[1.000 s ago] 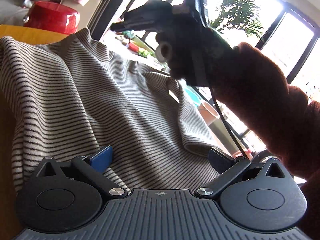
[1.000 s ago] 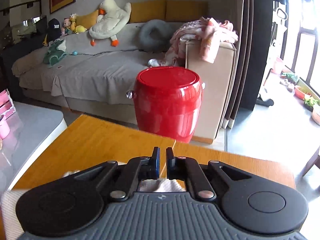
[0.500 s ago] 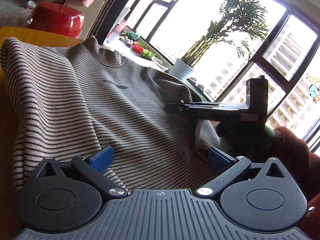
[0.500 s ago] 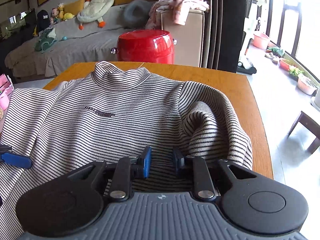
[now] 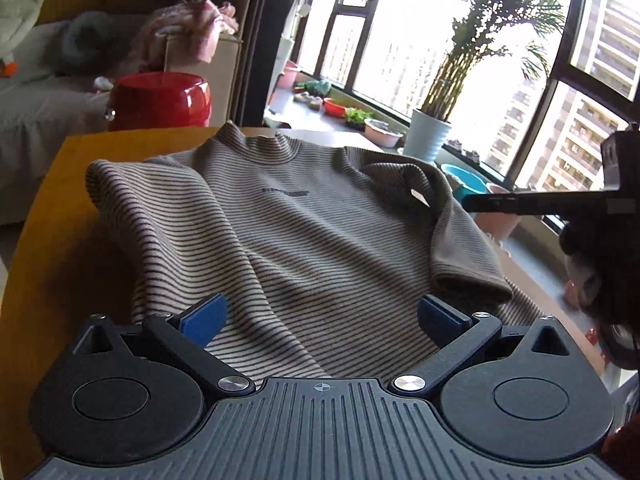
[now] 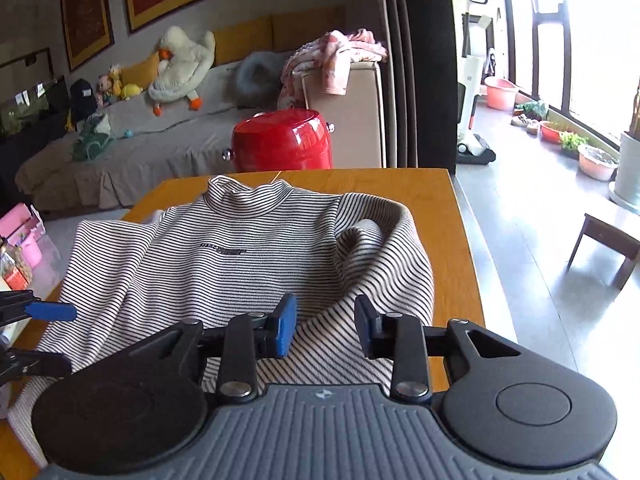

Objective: Fold clothes

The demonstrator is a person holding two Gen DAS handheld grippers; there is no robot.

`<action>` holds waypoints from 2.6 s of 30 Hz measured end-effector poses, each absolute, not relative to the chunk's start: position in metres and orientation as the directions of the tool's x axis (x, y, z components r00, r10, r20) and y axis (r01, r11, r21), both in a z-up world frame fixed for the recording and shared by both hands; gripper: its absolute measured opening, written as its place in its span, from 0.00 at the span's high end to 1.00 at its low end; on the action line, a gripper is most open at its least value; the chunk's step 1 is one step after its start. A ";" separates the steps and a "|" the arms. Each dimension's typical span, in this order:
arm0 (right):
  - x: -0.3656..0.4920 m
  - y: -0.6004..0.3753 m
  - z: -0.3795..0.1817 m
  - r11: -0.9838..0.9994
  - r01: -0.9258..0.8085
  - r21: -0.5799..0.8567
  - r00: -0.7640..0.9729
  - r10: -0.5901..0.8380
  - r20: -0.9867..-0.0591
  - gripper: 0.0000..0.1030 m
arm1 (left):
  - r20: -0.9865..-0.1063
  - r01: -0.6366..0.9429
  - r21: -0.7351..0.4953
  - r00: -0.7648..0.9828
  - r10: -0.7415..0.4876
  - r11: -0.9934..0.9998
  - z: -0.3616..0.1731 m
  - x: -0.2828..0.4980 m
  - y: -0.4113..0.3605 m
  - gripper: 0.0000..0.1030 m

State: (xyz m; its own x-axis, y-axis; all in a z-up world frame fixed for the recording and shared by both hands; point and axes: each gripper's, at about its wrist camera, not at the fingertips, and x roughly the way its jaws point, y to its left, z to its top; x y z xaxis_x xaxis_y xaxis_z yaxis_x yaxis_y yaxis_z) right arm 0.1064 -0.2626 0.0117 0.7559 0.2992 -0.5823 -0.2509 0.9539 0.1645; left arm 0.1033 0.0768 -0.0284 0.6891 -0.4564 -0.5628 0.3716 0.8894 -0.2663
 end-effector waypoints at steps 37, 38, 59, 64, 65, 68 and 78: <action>0.083 -0.298 0.119 0.950 -0.126 0.286 0.918 0.221 -0.330 1.00 | -0.546 0.237 -0.337 0.740 -0.394 0.911 -0.042 0.110 0.084 0.00; 0.086 -0.294 0.127 0.951 -0.145 0.274 0.920 0.231 -0.315 1.00 | -0.544 0.236 -0.341 0.740 -0.396 0.910 -0.042 0.110 0.085 0.00; 0.046 -0.230 -0.016 0.786 -0.352 -0.508 0.763 -0.073 -0.642 0.61 | -0.524 0.232 -0.384 0.742 -0.418 0.894 -0.042 0.110 0.090 0.00; 0.092 -0.238 -0.009 0.887 -0.304 -0.348 0.753 0.000 -0.658 0.97 | -0.518 0.232 -0.395 0.743 -0.424 0.889 -0.043 0.109 0.091 0.00; 0.101 -0.242 0.004 0.908 -0.284 -0.307 0.763 0.020 -0.646 0.97 | -0.516 0.231 -0.400 0.743 -0.426 0.887 -0.044 0.109 0.092 0.00; 0.126 -0.269 0.079 0.968 -0.156 -0.199 0.859 0.033 -0.510 0.97 | -0.507 0.231 -0.418 0.744 -0.436 0.879 -0.044 0.109 0.095 0.00; 0.172 -0.226 0.187 0.974 -0.226 -0.019 0.908 0.203 -0.367 0.97 | -0.464 0.227 -0.495 0.747 -0.476 0.839 -0.048 0.110 0.107 0.00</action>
State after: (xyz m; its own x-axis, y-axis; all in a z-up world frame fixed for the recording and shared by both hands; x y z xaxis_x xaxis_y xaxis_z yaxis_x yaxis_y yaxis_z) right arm 0.1719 -0.2265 0.1875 0.9078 0.2034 -0.3668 -0.2257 0.9740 -0.0185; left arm 0.1099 0.1072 -0.0479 0.7468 -0.4763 -0.4642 0.2273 0.8387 -0.4949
